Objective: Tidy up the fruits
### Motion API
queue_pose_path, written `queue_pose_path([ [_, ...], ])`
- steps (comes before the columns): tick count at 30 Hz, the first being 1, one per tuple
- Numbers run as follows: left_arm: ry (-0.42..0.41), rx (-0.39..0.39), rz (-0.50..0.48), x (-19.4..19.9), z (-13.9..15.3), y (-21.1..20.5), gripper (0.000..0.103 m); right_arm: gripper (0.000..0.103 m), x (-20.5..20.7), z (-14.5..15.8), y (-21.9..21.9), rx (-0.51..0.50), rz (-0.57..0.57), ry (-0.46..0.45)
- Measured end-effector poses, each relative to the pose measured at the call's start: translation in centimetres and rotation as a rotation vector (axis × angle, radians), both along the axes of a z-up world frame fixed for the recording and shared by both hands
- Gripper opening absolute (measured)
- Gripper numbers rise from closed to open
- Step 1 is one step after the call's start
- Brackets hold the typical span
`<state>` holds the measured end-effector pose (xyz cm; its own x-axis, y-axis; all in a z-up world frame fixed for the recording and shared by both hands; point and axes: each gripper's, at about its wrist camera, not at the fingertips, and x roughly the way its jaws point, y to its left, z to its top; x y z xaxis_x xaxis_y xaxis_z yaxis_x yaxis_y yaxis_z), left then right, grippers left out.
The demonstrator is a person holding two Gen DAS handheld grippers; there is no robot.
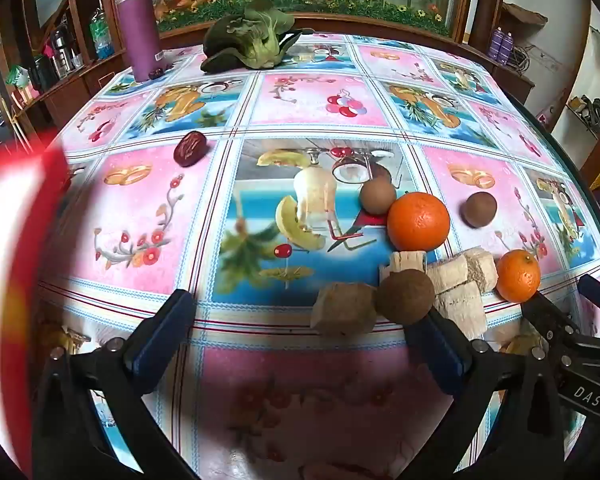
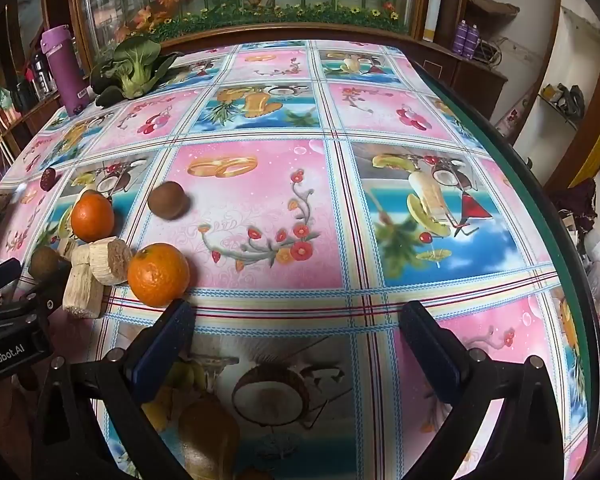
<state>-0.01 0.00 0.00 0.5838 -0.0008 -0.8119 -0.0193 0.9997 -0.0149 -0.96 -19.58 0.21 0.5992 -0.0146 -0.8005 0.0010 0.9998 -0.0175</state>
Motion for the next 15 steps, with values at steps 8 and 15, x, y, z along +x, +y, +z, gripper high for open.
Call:
queue_pose_path([
  [8, 0.0, 0.001, 0.0, -0.01, -0.04, -0.04, 0.103, 0.103, 0.08, -0.05, -0.38, 0.016, 0.0, 0.003],
  [15, 0.001, 0.0, 0.0, 0.01, -0.01, 0.0, 0.103, 0.103, -0.05, 0.03, 0.18, 0.015, 0.0, 0.003],
])
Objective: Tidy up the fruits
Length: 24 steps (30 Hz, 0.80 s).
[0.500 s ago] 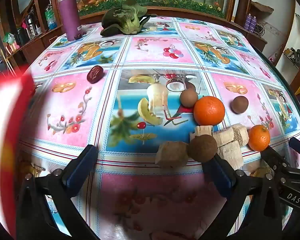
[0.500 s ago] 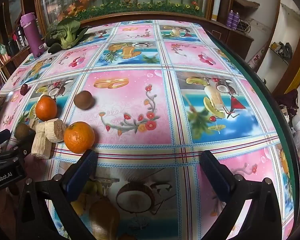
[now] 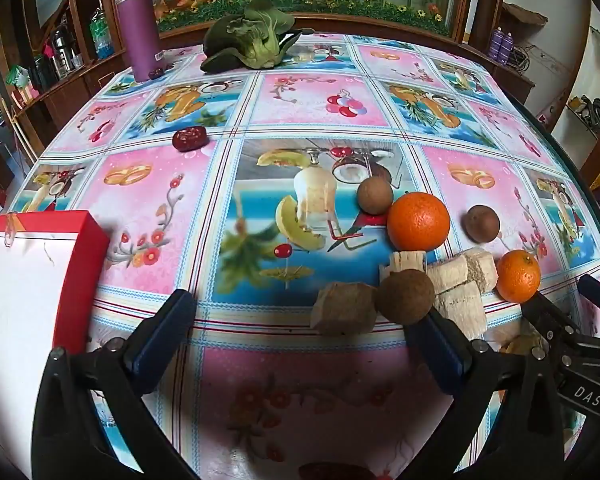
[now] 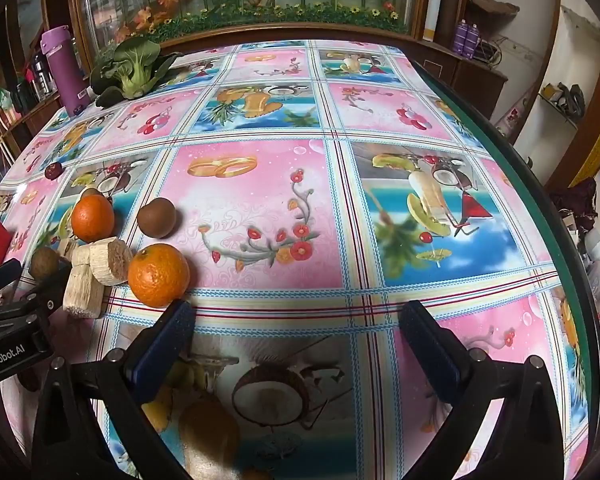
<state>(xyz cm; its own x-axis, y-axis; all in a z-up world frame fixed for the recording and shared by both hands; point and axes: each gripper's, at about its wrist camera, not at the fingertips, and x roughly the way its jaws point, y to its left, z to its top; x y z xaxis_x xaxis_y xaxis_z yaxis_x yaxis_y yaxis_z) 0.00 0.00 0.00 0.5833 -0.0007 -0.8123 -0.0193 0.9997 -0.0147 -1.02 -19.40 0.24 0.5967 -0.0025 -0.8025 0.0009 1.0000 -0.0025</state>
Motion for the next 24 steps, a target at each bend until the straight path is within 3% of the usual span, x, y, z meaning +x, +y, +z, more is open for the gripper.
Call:
queue_pose_path([
  [20, 0.001, -0.001, 0.0, 0.01, 0.01, 0.0, 0.103, 0.103, 0.0, 0.03, 0.05, 0.001, 0.0, 0.0],
  [24, 0.037, -0.002, -0.014, -0.11, 0.11, -0.05, 0.103, 0.103, -0.18, 0.07, 0.03, 0.003, 0.013, 0.0],
])
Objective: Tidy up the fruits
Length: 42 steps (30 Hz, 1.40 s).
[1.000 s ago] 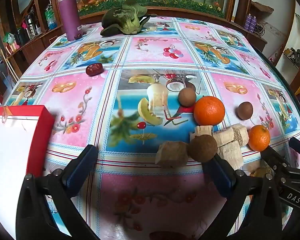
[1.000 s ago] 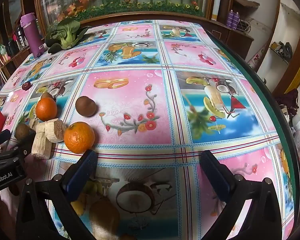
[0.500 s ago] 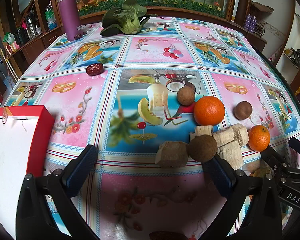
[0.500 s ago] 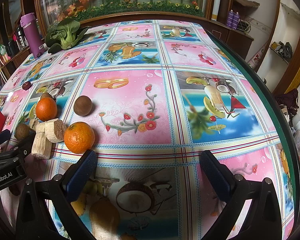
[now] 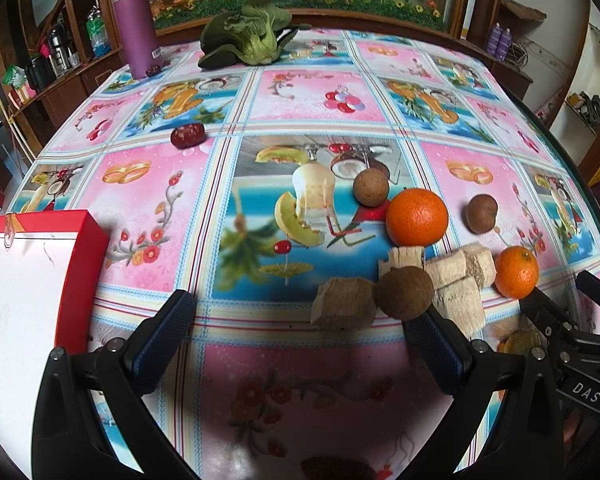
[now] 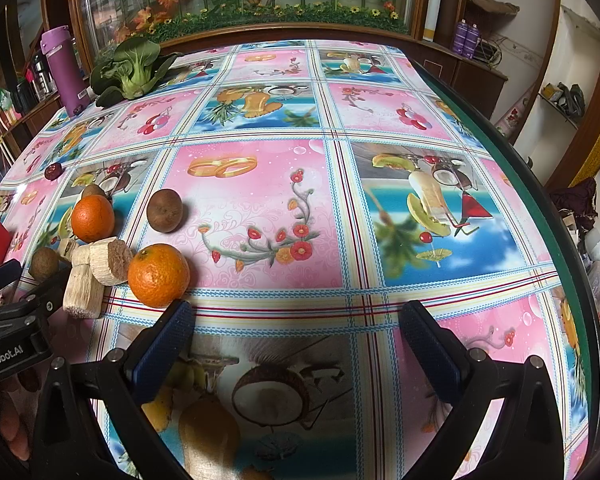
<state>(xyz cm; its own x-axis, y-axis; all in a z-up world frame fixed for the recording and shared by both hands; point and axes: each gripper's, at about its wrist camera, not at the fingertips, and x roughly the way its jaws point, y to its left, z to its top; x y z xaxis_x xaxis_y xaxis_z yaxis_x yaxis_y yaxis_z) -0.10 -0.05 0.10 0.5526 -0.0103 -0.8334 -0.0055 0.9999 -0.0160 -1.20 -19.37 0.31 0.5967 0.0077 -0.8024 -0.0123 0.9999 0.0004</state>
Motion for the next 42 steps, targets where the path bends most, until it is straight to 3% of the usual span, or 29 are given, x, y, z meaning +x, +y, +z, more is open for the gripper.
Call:
queue_pose_path([
  [3, 0.019, -0.028, -0.015, -0.3, 0.5, 0.2, 0.103, 0.103, 0.0, -0.1, 0.1, -0.001, 0.013, 0.007],
  [8, -0.074, 0.022, 0.023, -3.5, 3.0, 1.1, 0.103, 0.102, -0.1, 0.3, -0.4, 0.015, 0.069, 0.047],
  [15, -0.178, 0.113, 0.031, -6.8, 5.4, 2.6, 0.103, 0.102, -2.6, 3.1, -1.0, 0.064, 0.101, -0.088],
  [20, -0.175, 0.119, 0.019, -7.2, 6.4, 3.4, 0.103, 0.102, -1.8, 3.7, 0.5, 0.079, 0.178, -0.052],
  [26, -0.172, 0.111, -0.004, -6.1, 7.7, 3.8, 0.103, 0.101, 0.1, 2.3, 1.5, 0.064, 0.207, -0.018],
  [29, -0.162, 0.105, -0.006, -5.1, 8.1, 3.8, 0.103, 0.094, 0.4, 1.7, 2.3, 0.053, 0.236, -0.002],
  [32, -0.144, 0.103, -0.02, -4.0, 8.1, 3.5, 0.103, 0.071, 0.8, 1.1, 2.5, 0.064, 0.251, 0.014],
  [38, -0.08, 0.046, -0.087, -1.8, 7.1, 1.7, 0.103, 0.057, 0.7, 1.1, 2.7, 0.108, 0.289, -0.019],
  [42, -0.035, 0.012, -0.122, 0.2, 6.4, -0.5, 0.103, 0.042, 0.7, 1.2, 2.2, 0.177, 0.314, -0.024],
])
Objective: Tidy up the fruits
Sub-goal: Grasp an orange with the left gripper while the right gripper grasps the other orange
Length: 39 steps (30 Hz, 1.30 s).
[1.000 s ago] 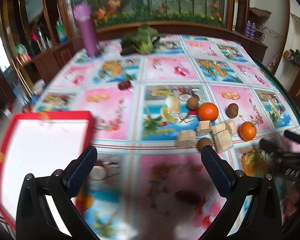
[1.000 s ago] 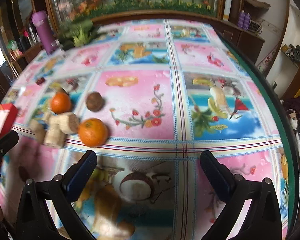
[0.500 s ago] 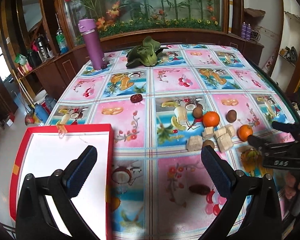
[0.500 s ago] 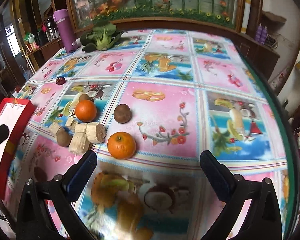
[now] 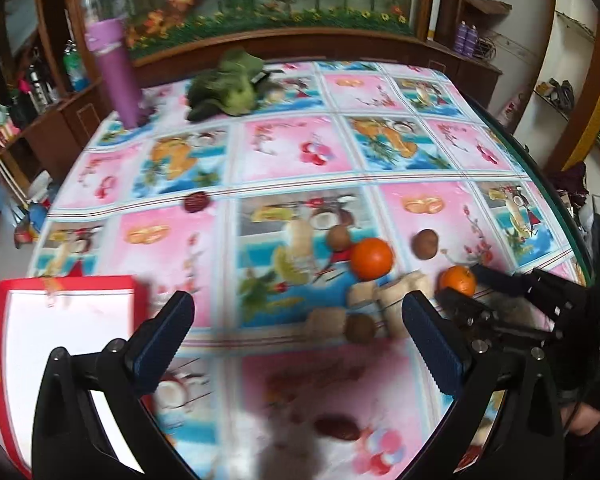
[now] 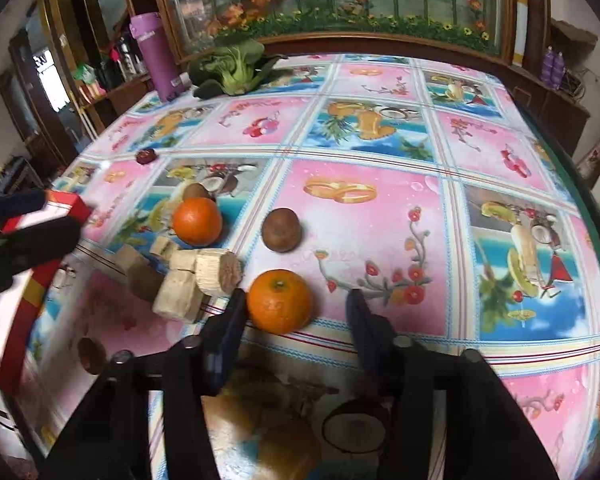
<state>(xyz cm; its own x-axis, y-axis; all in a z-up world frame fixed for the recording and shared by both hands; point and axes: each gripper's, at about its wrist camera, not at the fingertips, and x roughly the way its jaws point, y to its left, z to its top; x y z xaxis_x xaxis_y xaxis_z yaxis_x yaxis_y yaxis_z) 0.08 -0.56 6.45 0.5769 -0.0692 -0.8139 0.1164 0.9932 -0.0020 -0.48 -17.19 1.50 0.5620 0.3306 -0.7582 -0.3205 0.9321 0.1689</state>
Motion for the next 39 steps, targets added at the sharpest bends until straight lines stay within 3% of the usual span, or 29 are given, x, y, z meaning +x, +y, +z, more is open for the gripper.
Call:
queue_pose_path([
  [3, 0.04, -0.016, -0.014, 1.5, -0.7, -1.4, 0.102, 0.039, 0.0, 0.0, -0.1, 0.015, 0.008, 0.004],
  [9, 0.106, -0.006, -0.008, 4.1, -2.3, -3.0, 0.088, 0.037, -0.1, 0.0, -0.2, 0.04, 0.013, 0.021],
  [11, 0.119, 0.009, -0.006, 4.4, -2.9, -3.2, 0.075, 0.038, 0.0, 0.0, -0.2, 0.041, 0.012, 0.022],
  [13, 0.138, -0.004, -0.021, 4.6, -3.4, -3.4, 0.069, 0.038, 0.0, -0.1, -0.2, 0.043, 0.012, 0.024],
  [23, 0.148, -0.06, -0.036, 5.2, -4.7, -3.8, 0.055, 0.038, -0.1, -0.1, -0.2, 0.049, 0.013, 0.022],
  [26, 0.14, -0.088, -0.055, 5.2, -4.6, -4.0, 0.038, 0.035, -0.1, -0.2, -0.2, 0.052, 0.02, 0.021],
  [27, 0.137, -0.097, -0.066, 5.1, -4.5, -4.1, 0.036, 0.031, -0.1, -0.2, -0.2, 0.063, 0.027, 0.025],
  [34, 0.121, -0.108, -0.081, 4.6, -4.4, -3.6, 0.036, 0.031, -0.2, 0.1, -0.4, 0.089, 0.033, 0.016],
  [39, 0.072, -0.116, -0.053, 3.3, -2.9, -2.4, 0.036, 0.031, -1.1, 1.6, -0.7, 0.094, 0.012, -0.086],
])
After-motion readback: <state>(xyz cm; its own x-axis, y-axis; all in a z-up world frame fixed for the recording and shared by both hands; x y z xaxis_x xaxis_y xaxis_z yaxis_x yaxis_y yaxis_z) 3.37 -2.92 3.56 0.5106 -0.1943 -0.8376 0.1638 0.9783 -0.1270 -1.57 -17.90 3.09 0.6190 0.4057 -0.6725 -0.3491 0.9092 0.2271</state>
